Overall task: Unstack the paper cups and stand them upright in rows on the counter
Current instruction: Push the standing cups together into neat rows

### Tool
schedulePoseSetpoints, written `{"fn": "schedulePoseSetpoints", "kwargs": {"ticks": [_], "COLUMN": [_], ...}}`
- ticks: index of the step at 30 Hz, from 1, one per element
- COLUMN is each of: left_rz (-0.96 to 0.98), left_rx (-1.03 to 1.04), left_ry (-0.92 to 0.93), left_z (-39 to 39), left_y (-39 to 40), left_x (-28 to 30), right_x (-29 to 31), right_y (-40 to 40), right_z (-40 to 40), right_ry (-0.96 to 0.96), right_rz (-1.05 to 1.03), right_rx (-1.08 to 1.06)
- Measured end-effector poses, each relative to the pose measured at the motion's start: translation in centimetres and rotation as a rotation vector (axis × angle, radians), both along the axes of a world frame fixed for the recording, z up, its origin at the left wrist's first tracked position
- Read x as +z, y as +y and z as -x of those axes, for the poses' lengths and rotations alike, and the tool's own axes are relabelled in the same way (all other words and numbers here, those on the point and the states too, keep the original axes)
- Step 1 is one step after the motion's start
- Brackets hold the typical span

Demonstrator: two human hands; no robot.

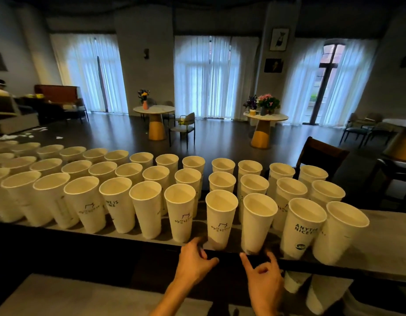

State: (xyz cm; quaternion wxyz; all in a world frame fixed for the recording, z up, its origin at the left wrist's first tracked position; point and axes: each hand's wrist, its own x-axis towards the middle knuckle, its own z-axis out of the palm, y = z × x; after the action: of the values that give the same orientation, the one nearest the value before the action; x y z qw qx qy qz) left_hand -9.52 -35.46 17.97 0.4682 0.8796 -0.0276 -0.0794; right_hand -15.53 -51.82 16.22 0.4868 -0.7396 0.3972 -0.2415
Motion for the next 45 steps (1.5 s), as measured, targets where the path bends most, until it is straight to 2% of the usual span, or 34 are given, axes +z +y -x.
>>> {"fn": "schedulePoseSetpoints", "kwargs": {"ticks": [3, 5, 9, 11, 16, 20, 24, 28, 45], "left_rz": [0.05, 0.086, 0.188, 0.215, 0.189, 0.078, -0.041, -0.083, 0.004], "left_rx": [0.094, 0.21, 0.485, 0.534, 0.443, 0.282, 0.268, 0.224, 0.149], "left_ry": [0.006, -0.013, -0.058, -0.062, -0.044, -0.04, -0.052, -0.076, -0.051], "left_z": [1.5, 2.4, 2.7, 1.9, -1.1, -3.2, -4.9, -6.2, -7.9], "left_y": [2.8, 4.5, 9.2, 11.8, 15.4, 15.9, 16.3, 16.5, 16.8], "left_x": [-0.6, -1.1, -1.5, -1.5, -0.8, 0.0, 0.4, 0.8, -0.6], "right_x": [-0.7, -1.7, -2.8, -2.0, 1.3, 2.6, 2.9, 2.7, 1.2], "right_y": [3.3, 5.6, 10.6, 13.1, 16.5, 17.0, 17.0, 16.7, 16.0], "right_z": [1.4, 1.5, 0.1, -1.2, -4.7, -6.7, -8.0, -8.7, -9.2], "right_ry": [-0.154, -0.224, -0.16, -0.116, -0.022, 0.13, 0.237, 0.252, 0.221], "right_rz": [0.027, 0.128, 0.187, 0.15, 0.004, 0.041, 0.058, 0.088, 0.117], "right_rx": [-0.06, 0.03, 0.241, 0.29, 0.295, 0.308, 0.294, 0.322, 0.35]}}
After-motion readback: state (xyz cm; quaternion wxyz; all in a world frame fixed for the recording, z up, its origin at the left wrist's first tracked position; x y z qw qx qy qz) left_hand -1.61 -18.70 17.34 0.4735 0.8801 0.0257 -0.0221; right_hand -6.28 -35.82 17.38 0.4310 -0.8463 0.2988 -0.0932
